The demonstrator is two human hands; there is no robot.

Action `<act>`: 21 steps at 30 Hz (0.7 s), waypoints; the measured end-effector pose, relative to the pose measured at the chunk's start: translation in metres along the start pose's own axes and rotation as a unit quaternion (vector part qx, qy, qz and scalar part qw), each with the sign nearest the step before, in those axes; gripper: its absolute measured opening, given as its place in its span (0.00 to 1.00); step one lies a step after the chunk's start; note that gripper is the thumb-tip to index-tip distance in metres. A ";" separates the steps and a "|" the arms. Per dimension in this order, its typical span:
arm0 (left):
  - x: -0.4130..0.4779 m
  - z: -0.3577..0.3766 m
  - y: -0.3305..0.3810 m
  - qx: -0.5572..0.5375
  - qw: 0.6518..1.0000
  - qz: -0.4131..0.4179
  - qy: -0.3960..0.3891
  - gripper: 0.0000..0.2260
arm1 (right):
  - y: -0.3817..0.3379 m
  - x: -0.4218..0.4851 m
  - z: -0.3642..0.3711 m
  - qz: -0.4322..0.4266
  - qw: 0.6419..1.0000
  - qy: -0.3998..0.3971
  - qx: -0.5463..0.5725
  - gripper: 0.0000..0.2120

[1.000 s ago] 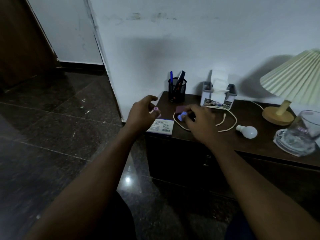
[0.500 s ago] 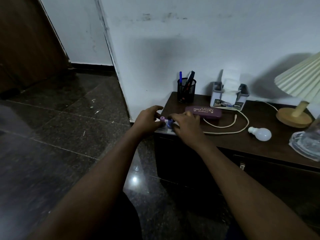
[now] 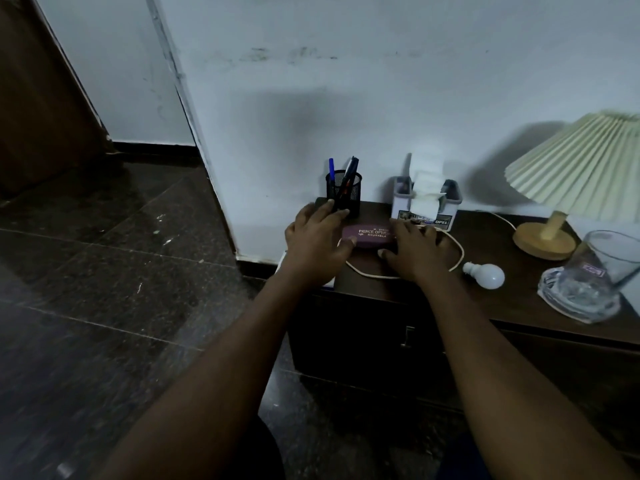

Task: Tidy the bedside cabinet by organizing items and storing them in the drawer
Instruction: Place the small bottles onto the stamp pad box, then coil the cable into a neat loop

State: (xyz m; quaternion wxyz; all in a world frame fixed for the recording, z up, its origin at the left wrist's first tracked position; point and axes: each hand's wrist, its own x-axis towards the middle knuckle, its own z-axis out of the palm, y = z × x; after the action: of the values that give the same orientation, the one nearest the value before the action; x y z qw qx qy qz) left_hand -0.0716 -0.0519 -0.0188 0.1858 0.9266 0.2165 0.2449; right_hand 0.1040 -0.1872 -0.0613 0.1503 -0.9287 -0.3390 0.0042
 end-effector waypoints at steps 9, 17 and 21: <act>0.003 0.015 0.020 -0.233 0.965 0.007 0.119 0.08 | 0.019 -0.021 -0.042 -0.003 0.990 0.136 0.021 0.25; 0.006 0.058 0.052 0.098 0.964 0.107 -0.224 0.16 | 0.052 -0.111 -0.095 -0.019 0.994 0.095 0.045 0.21; 0.017 0.072 0.055 0.043 0.971 0.108 -0.209 0.31 | 0.072 -0.143 -0.109 -0.011 0.999 -0.023 0.042 0.17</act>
State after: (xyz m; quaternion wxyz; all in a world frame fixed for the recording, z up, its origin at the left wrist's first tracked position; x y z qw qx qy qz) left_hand -0.0028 -0.1061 -0.0459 0.1594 0.9823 0.0813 0.0550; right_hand 0.0508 -0.3596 0.0093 0.1808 -0.9176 -0.3518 0.0383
